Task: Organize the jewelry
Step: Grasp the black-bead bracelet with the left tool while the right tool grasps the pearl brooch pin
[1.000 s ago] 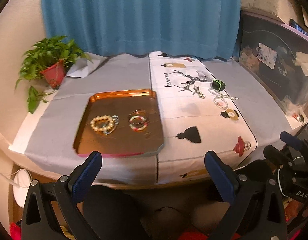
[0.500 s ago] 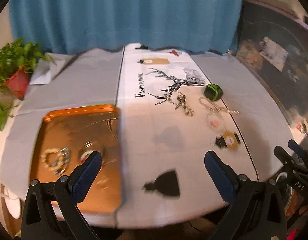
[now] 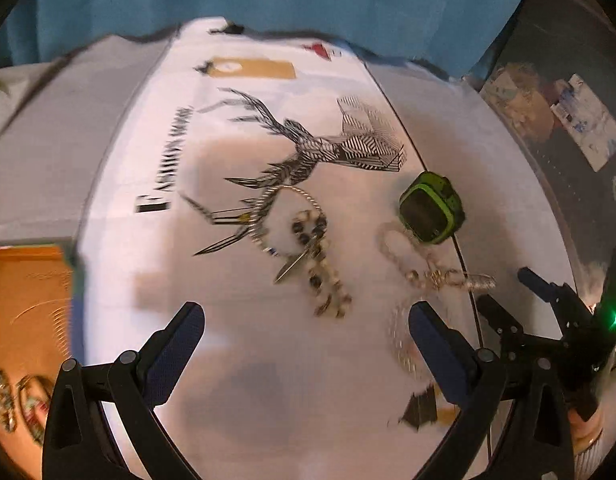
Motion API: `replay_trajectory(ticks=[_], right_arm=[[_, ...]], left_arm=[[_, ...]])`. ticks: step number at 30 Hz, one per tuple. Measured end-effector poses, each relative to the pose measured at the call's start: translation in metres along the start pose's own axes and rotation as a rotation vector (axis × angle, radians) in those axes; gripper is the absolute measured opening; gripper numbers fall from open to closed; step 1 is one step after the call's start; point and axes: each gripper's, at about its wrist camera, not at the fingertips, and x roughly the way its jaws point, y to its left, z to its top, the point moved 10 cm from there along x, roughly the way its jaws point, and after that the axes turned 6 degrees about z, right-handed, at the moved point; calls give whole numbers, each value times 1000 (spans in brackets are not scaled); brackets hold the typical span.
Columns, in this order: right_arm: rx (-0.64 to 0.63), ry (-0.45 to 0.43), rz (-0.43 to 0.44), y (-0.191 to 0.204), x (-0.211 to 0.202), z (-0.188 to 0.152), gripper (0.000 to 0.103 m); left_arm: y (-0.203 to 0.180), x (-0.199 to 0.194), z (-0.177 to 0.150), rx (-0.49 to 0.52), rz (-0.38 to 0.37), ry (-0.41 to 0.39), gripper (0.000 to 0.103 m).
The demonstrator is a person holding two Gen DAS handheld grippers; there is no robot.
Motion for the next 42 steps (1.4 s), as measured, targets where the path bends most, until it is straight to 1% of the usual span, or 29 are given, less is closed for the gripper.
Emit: replay_trajectory(ticks=[1, 2, 3, 5, 7, 8, 9, 10, 11, 12, 13, 15, 17, 19, 24, 27, 31, 35, 38, 42], right_arm=[[-9, 1, 10, 0, 4, 3, 88], [-12, 5, 54, 2, 10, 8, 89], [-23, 9, 73, 3, 14, 11, 90], [-54, 19, 93, 8, 20, 17, 93], [-72, 23, 107, 12, 25, 21, 94], [-83, 23, 115, 14, 26, 22, 93], [-95, 24, 121, 16, 28, 24, 92], [-114, 8, 127, 19, 28, 25, 85], [-143, -12, 151, 26, 24, 27, 51], [-177, -32, 173, 35, 20, 27, 23], [-200, -30, 169, 40, 19, 26, 12], [-215, -32, 147, 46, 14, 20, 12], [-171, -27, 162, 47, 7, 13, 12], [-115, -43, 163, 45, -5, 6, 12], [-14, -91, 138, 37, -43, -6, 12], [34, -107, 119, 33, -62, -9, 12], [79, -143, 114, 41, -98, -12, 12], [84, -194, 128, 66, -145, -18, 12], [75, -227, 147, 94, -181, -28, 12], [63, -246, 185, 134, -216, -47, 12]], left_arm=[[-2, 8, 2, -2, -1, 17, 100], [-3, 16, 4, -7, 4, 36, 100], [-3, 23, 5, -13, 9, 52, 99], [-7, 24, 11, 3, 28, 27, 99], [-8, 28, 12, 11, 50, 36, 99], [-8, 29, 13, 14, 67, 35, 97], [-7, 28, 13, 32, 108, 22, 77], [-6, 26, 15, 59, 146, 3, 36], [-10, 24, 14, 109, 152, -5, 15], [-14, 22, 10, 124, 111, 17, 8], [-13, 20, 7, 110, 83, 34, 8], [-13, 11, 1, 106, 56, 36, 8], [-12, -2, -5, 129, 52, 16, 8], [-11, -19, -10, 133, 25, 0, 8], [-10, -62, -18, 145, -7, -55, 8], [-8, -92, -25, 146, -12, -92, 8], [0, -132, -36, 148, -6, -148, 8], [14, -171, -57, 135, -5, -195, 8], [26, -199, -84, 139, 0, -226, 8], [47, -233, -131, 134, -3, -250, 8]])
